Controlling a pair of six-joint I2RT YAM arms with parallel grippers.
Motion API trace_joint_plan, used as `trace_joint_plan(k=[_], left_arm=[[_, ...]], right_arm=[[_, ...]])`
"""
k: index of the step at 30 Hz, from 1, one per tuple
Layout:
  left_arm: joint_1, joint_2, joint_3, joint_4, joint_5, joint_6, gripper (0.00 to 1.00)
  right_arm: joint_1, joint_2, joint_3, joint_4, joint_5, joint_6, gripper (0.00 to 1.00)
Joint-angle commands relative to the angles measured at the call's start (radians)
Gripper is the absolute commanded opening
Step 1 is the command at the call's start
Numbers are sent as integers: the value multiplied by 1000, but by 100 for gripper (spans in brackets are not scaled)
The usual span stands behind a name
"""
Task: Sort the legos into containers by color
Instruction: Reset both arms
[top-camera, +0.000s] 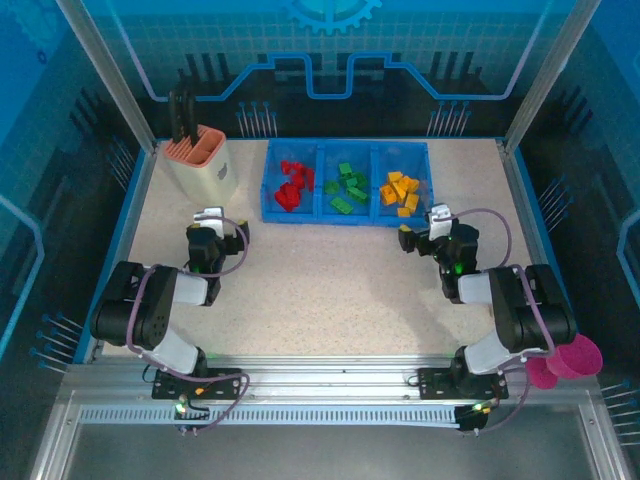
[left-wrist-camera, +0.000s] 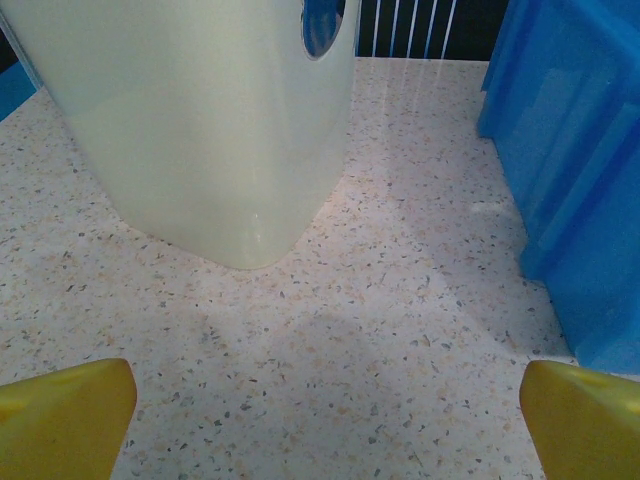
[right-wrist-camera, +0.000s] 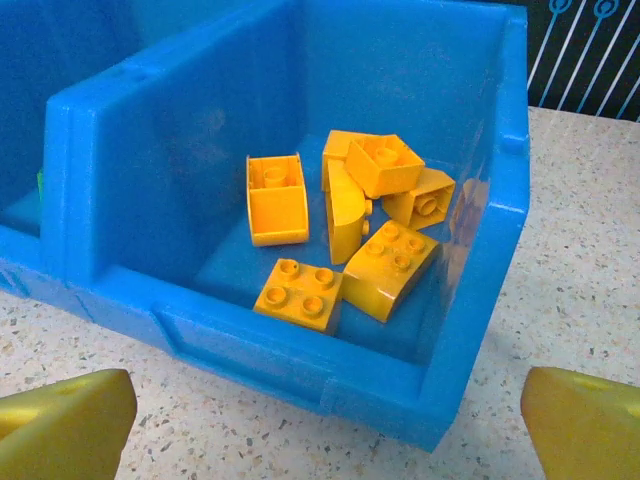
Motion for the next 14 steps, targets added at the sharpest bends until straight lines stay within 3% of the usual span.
trace_joint_plan(k=[1, 14], left_arm=[[7, -14, 11, 0, 18, -5, 99], [14, -14, 15, -9, 32, -10, 99]], right_arm=[[-15, 4, 13, -4, 10, 12, 100], [-12, 5, 16, -10, 16, 9, 100]])
